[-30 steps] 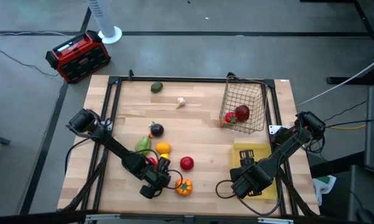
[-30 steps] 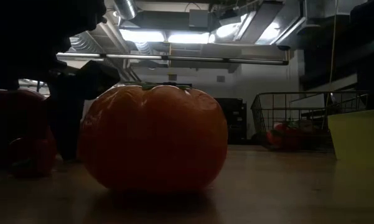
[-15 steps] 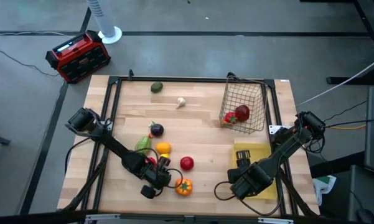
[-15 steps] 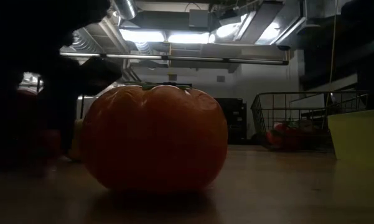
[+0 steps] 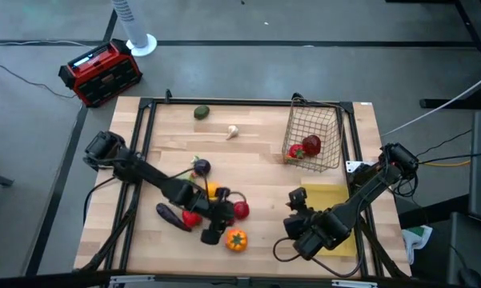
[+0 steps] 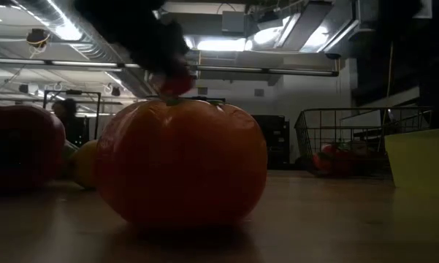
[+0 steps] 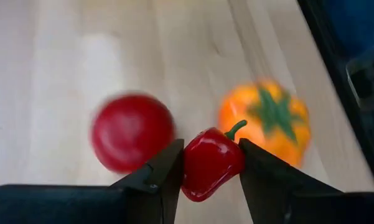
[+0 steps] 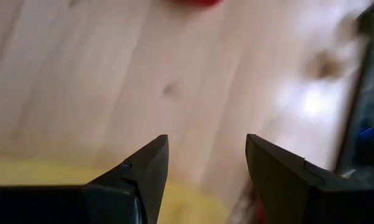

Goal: Sort produce into baskets
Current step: Put the red chili pepper into the yellow bin

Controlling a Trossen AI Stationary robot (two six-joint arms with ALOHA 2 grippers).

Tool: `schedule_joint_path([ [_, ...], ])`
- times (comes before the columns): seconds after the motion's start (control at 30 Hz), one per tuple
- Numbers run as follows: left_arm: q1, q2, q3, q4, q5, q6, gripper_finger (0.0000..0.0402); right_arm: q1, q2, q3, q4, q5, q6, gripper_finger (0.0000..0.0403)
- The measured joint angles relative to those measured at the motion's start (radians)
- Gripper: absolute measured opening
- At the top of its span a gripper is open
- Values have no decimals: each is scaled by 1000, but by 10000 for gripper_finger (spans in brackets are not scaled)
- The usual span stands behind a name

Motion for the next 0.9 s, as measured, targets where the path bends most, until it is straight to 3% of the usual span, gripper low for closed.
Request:
schedule_joint_path([
  [0.2,64,0,2,127,15,-55,143,-15,0,0,162,132,-223,211],
  [0.5,110,0,2,328,19,-82,145,-102,0,0,388,135,-461,211],
  [0.9,129,0,2,384,22,-83,146,-164,0,0,558,60,-693,211],
])
